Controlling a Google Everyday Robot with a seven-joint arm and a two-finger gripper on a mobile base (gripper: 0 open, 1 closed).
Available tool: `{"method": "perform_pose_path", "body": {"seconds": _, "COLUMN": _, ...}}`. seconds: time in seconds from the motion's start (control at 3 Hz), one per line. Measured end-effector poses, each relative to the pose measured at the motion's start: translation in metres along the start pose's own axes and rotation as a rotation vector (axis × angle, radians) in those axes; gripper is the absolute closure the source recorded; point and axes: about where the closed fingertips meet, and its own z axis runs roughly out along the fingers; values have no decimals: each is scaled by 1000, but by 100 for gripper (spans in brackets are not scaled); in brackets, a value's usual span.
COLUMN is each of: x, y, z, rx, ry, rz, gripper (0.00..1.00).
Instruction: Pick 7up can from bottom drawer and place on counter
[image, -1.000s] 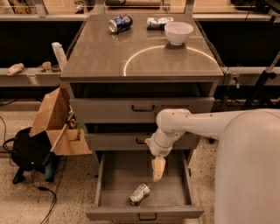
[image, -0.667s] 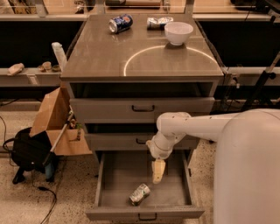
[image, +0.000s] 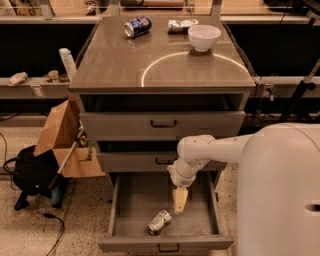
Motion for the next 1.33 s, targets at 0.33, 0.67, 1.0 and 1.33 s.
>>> {"method": "perform_pose_path", "body": {"seconds": 0.33, "x": 3, "y": 1, "z": 15, "rx": -8, "ry": 11, "rz": -40, "gripper": 0}}
{"method": "perform_pose_path", "body": {"seconds": 0.67, "x": 5, "y": 3, "z": 32, "rx": -36, "ry": 19, "rz": -97, "gripper": 0}}
{"method": "perform_pose_path", "body": {"seconds": 1.0, "x": 10, "y": 5, "z": 47, "rx": -57, "ry": 20, "rz": -135, "gripper": 0}}
{"method": "perform_pose_path", "body": {"seconds": 1.33, "x": 15, "y": 6, "z": 58, "rx": -62, "ry": 25, "rz": -161, "gripper": 0}}
